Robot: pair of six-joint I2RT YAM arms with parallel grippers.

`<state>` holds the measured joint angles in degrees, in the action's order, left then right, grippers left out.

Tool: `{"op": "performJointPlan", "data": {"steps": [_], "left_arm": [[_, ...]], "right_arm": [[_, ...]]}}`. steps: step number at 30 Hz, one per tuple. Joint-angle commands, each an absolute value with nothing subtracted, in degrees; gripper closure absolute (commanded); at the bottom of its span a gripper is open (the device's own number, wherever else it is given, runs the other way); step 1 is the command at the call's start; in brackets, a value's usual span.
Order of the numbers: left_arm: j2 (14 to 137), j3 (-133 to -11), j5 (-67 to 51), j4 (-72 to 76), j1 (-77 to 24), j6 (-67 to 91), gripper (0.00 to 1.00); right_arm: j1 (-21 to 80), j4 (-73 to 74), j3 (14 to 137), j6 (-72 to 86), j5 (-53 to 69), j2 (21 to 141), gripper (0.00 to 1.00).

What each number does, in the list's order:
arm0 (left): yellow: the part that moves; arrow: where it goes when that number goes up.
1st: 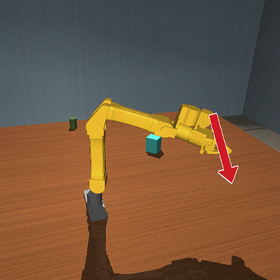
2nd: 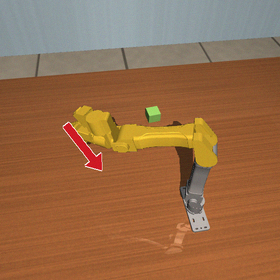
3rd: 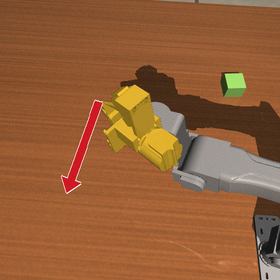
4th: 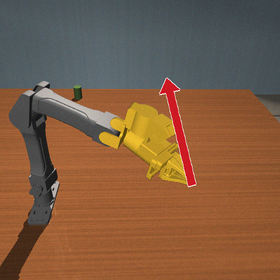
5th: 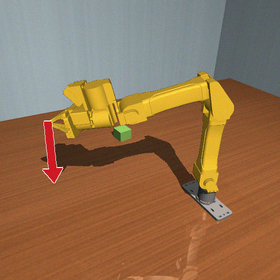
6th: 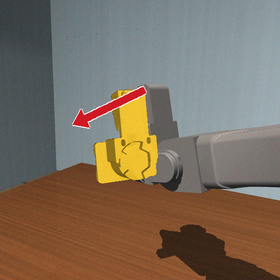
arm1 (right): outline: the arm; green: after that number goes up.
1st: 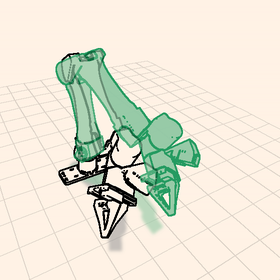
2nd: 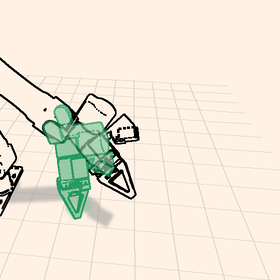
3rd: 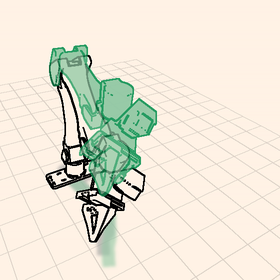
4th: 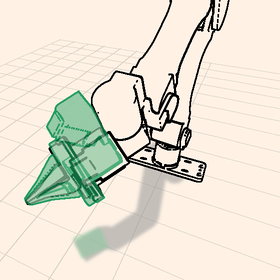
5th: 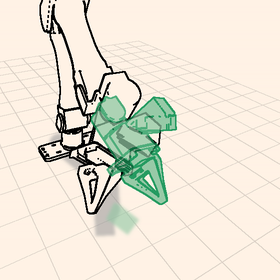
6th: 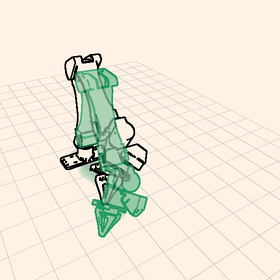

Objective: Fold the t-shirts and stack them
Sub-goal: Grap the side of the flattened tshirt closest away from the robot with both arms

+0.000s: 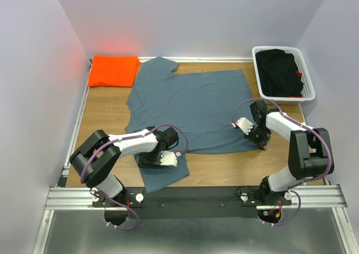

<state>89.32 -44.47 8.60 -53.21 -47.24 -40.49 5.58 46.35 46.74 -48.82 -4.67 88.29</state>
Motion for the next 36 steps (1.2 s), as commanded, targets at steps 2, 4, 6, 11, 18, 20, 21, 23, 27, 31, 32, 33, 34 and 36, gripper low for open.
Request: {"op": "performJointPlan", "data": {"steps": [2, 4, 6, 11, 18, 20, 21, 23, 27, 31, 32, 33, 34, 36], "left_arm": [[89.48, -41.31, 7.04, -47.55, -47.29, -41.22, 0.59], [88.34, -41.48, 6.5, -48.77, -47.29, -41.57, 0.72], [86.84, -42.18, 5.72, -50.27, -47.29, -41.57, 0.83], [79.81, -47.1, 3.96, -56.23, -47.11, -42.01, 1.0], [74.28, -49.48, 3.34, -61.52, -45.27, -42.19, 1.0], [72.43, -49.31, 3.51, -62.75, -44.74, -42.45, 1.0], [71.9, -49.31, 3.6, -63.19, -43.95, -42.63, 1.0], [69.97, -49.13, 3.69, -64.07, -42.98, -42.98, 1.0], [66.36, -48.95, 5.18, -64.07, -40.96, -44.03, 1.0], [66.09, -52.02, 5.1, -63.99, -36.93, -47.01, 1.0], [66.7, -52.99, 5.01, -63.9, -36.04, -47.89, 1.0], [67.32, -54.22, 4.92, -63.81, -35.25, -48.6, 1.0], [68.98, -55.36, 4.92, -63.55, -34.11, -49.82, 1.0], [70.74, -59.05, 4.83, -62.58, -31.65, -51.06, 1.0]], "right_arm": [[5.71, 45.44, 47.63, -47.9, -3.52, 89.3, 0.99], [5.71, 46.31, 48.25, -47.81, -3.17, 89.12, 0.99], [5.71, 47.1, 48.51, -47.9, -2.81, 88.33, 0.99], [5.71, 50.27, 49.13, -48.69, -1.85, 83.5, 1.0], [5.63, 52.91, 49.4, -49.22, -1.67, 79.19, 1.0], [5.63, 53.7, 49.04, -49.57, -1.84, 78.31, 0.99], [5.54, 54.05, 48.87, -49.74, -1.93, 77.18, 0.99], [5.54, 55.19, 48.69, -50.1, -1.85, 75.86, 1.0], [5.27, 57.74, 49.04, -50.8, -1.41, 72.78, 1.0], [4.49, 58.54, 50.7, -52.47, -1.76, 73.03, 1.0], [4.31, 58.45, 51.5, -52.73, -1.67, 73.82, 0.99], [4.22, 58.45, 52.46, -52.82, -1.67, 74.79, 0.99], [3.96, 58.53, 53.51, -52.91, -1.15, 75.93, 0.99], [3.52, 58.36, 57.64, -52.82, -0.53, 79.7, 1.0]]}}
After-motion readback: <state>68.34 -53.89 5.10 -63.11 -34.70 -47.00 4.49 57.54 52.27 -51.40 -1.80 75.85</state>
